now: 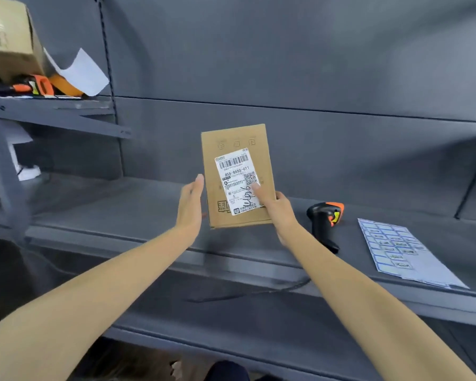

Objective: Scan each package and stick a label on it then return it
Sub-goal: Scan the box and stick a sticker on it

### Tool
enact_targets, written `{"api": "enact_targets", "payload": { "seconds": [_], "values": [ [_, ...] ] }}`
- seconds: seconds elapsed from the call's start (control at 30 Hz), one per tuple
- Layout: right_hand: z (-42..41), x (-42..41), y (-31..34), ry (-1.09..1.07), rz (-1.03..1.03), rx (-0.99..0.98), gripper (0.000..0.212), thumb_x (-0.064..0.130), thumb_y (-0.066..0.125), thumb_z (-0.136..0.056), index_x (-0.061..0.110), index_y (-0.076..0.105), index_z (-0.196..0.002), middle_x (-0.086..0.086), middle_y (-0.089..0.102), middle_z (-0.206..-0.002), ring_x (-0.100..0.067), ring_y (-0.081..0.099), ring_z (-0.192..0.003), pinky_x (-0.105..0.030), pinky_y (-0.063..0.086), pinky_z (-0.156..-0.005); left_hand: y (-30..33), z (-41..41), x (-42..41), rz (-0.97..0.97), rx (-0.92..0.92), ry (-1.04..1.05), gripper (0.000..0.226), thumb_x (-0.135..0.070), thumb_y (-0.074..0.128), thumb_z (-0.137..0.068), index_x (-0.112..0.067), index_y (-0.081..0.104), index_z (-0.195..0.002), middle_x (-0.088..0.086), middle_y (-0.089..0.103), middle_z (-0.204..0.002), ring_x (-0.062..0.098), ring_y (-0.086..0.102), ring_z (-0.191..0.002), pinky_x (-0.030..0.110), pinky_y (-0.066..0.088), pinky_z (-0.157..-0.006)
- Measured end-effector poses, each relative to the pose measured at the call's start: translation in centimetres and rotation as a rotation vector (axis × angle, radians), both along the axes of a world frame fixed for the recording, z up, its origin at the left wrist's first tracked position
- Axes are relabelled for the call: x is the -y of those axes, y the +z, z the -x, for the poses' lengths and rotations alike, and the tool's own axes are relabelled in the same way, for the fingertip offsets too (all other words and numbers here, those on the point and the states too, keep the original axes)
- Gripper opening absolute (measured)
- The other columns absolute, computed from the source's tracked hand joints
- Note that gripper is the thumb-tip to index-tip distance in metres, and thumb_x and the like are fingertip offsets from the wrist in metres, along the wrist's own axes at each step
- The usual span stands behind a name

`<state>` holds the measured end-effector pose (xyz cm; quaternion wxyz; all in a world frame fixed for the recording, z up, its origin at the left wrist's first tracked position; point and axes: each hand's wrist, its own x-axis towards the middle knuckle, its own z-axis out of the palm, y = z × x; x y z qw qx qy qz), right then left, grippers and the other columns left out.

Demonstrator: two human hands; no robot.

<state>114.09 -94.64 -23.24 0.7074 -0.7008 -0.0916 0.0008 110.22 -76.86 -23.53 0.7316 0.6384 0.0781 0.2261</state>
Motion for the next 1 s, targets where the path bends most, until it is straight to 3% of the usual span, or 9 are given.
{"api": "enact_targets", "payload": {
  "seconds": [0.1,0.17,0.27,0.47,0.53,0.6,0.67,0.87,1.0],
  "values": [
    [-0.3,2.8,-0.1,-0.061,-0.004,-0.013,0.067,0.063,0.068,-0.074,0.020,0.050,-0.122,0.009,0.068,-0.106,-0.008,0.064,-0.098,-0.027,0.046,-0.084,0.0,-2.0,3.1,-0.029,-0.020,-0.113,0.047,-0.059,0.034,-0.096,-0.023,0.054,-0.119,-0.003,0.065,-0.116,0.016,0.061,-0.108,0.037,0.051,-0.085],
    [-0.4,4.3,-0.3,-0.093,-0.009,-0.026,0.069,0.063,0.068,-0.075,0.019,0.050,-0.125,0.009,0.067,-0.108,-0.009,0.062,-0.101,-0.029,0.047,-0.090,0.3,-2.8,4.9,-0.055,-0.046,-0.151,0.051,-0.062,0.034,-0.095,-0.025,0.050,-0.126,-0.008,0.065,-0.115,0.010,0.061,-0.104,0.032,0.049,-0.077],
    [-0.4,5.8,-0.6,-0.133,0.010,-0.033,0.067,0.063,0.066,-0.076,0.020,0.050,-0.125,0.011,0.065,-0.107,-0.005,0.060,-0.098,-0.021,0.045,-0.076,0.5,-3.3,7.2,-0.058,-0.037,-0.155,0.036,-0.058,0.039,-0.096,-0.036,0.043,-0.123,-0.020,0.061,-0.106,-0.002,0.058,-0.092,0.023,0.040,-0.062],
    [-1.3,7.8,-0.9,-0.221,0.266,-0.027,0.063,0.066,0.049,-0.086,0.016,0.051,-0.124,0.002,0.059,-0.115,-0.017,0.052,-0.111,-0.032,0.040,-0.094,-0.3,-4.4,8.8,-0.069,0.031,-0.104,0.035,-0.047,0.042,-0.099,-0.037,0.045,-0.132,-0.024,0.058,-0.105,-0.007,0.054,-0.093,0.019,0.040,-0.071],
    [-2.3,8.6,-0.8,-0.412,0.424,0.038,0.044,0.055,0.042,-0.094,0.014,0.054,-0.106,-0.006,0.055,-0.107,-0.026,0.045,-0.112,-0.038,0.034,-0.102,-0.7,-5.1,8.2,-0.077,0.035,-0.067,0.040,-0.046,0.043,-0.098,-0.034,0.044,-0.136,-0.018,0.060,-0.113,-0.002,0.056,-0.099,0.023,0.042,-0.079],
    [-3.3,9.2,-1.0,-0.597,0.628,0.045,0.037,0.040,0.045,-0.095,0.008,0.051,-0.112,-0.015,0.053,-0.117,-0.034,0.040,-0.117,-0.039,0.030,-0.105,-1.2,-5.8,7.3,-0.079,0.032,-0.026,0.044,-0.046,0.044,-0.098,-0.034,0.042,-0.140,-0.010,0.060,-0.122,0.007,0.056,-0.109,0.030,0.042,-0.092],
    [-4.0,9.4,-1.6,-0.679,0.772,-0.024,0.048,0.034,0.049,-0.092,0.001,0.044,-0.126,-0.020,0.046,-0.133,-0.037,0.036,-0.123,-0.040,0.029,-0.102,-1.7,-6.2,6.4,-0.074,0.017,0.015,0.046,-0.047,0.044,-0.097,-0.036,0.041,-0.142,-0.007,0.059,-0.125,0.010,0.055,-0.111,0.032,0.040,-0.097],
    [-5.8,8.6,-3.0,-0.679,0.936,-0.192,0.078,0.049,0.060,-0.082,-0.002,0.033,-0.135,-0.021,0.037,-0.138,-0.035,0.034,-0.125,-0.038,0.030,-0.102,-2.6,-6.9,5.1,-0.060,-0.028,0.063,0.050,-0.049,0.044,-0.097,-0.040,0.036,-0.145,-0.005,0.060,-0.130,0.013,0.055,-0.117,0.037,0.039,-0.105],
    [-6.2,8.6,-3.3,-0.671,1.049,-0.278,0.076,0.043,0.061,-0.084,0.000,0.029,-0.139,-0.018,0.035,-0.140,-0.031,0.034,-0.127,-0.033,0.030,-0.103,-2.8,-7.0,4.9,-0.097,-0.021,0.040,0.047,-0.047,0.042,-0.098,-0.043,0.035,-0.145,-0.004,0.063,-0.125,0.014,0.057,-0.115,0.039,0.041,-0.106]
  ]
}}
